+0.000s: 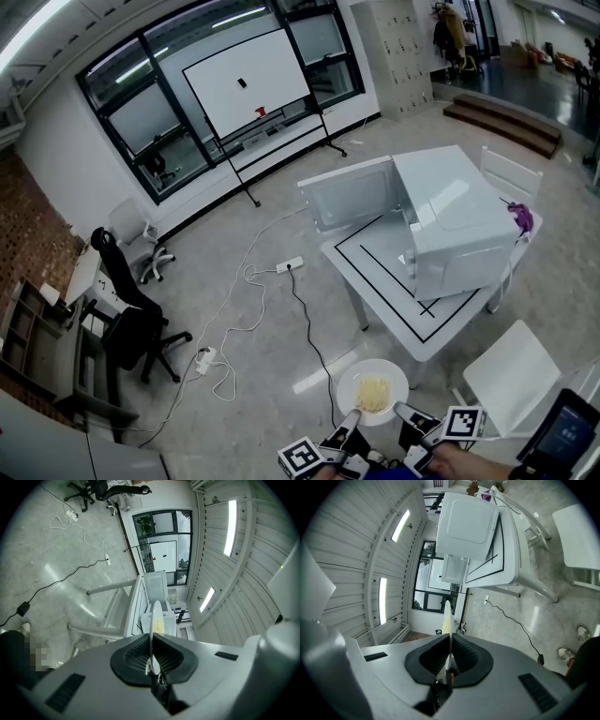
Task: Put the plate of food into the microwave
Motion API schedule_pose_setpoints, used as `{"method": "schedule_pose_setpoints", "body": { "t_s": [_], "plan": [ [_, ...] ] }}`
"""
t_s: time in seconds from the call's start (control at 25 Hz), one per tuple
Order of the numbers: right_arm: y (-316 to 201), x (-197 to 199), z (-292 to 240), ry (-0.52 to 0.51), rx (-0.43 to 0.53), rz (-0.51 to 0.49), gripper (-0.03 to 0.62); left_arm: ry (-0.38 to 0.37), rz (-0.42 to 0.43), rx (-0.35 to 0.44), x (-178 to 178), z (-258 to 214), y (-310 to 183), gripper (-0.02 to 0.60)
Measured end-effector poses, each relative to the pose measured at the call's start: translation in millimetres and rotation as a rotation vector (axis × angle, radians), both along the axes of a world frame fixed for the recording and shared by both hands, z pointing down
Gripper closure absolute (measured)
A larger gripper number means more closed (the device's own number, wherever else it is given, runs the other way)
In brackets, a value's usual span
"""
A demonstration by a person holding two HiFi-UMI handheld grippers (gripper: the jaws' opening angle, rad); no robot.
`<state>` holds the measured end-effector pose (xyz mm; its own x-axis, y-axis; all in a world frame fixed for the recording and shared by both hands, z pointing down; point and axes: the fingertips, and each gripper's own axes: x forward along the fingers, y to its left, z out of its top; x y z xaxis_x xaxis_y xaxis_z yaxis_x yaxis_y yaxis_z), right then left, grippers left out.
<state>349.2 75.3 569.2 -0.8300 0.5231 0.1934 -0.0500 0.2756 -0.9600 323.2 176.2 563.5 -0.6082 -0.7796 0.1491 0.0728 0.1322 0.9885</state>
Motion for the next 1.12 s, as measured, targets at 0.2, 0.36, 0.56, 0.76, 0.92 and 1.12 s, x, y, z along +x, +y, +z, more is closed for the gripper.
{"method": "schedule_pose_setpoints", "body": {
  "t_s": [0.2, 0.36, 0.56, 0.76, 0.92, 1.12],
  "plan": [
    [19, -12, 3, -0.008, 0.016, -0.035, 0.577, -0.001, -0.034, 0.005, -9, 2, 22, 0.566],
    [38, -17, 7, 0.006, 0.051, -0.054, 0.577, -0.005, -0.054, 0.006, -13, 3, 43, 0.566],
    [60, -25, 10, 0.011, 0.062, -0.070, 0.577, -0.008, -0.077, 0.019, -20, 5, 67, 0.566],
    [74, -36, 13, 0.034, 0.072, -0.099, 0.577, -0.001, -0.109, 0.026, -29, 6, 82, 0.566],
    [81, -56, 11, 0.010, 0.058, -0.126, 0.577, -0.007, -0.132, 0.027, -45, 8, 88, 0.566],
    [78, -91, 13, 0.011, 0.079, -0.150, 0.577, -0.010, -0.152, 0.013, -78, 6, 87, 0.566]
  ]
}}
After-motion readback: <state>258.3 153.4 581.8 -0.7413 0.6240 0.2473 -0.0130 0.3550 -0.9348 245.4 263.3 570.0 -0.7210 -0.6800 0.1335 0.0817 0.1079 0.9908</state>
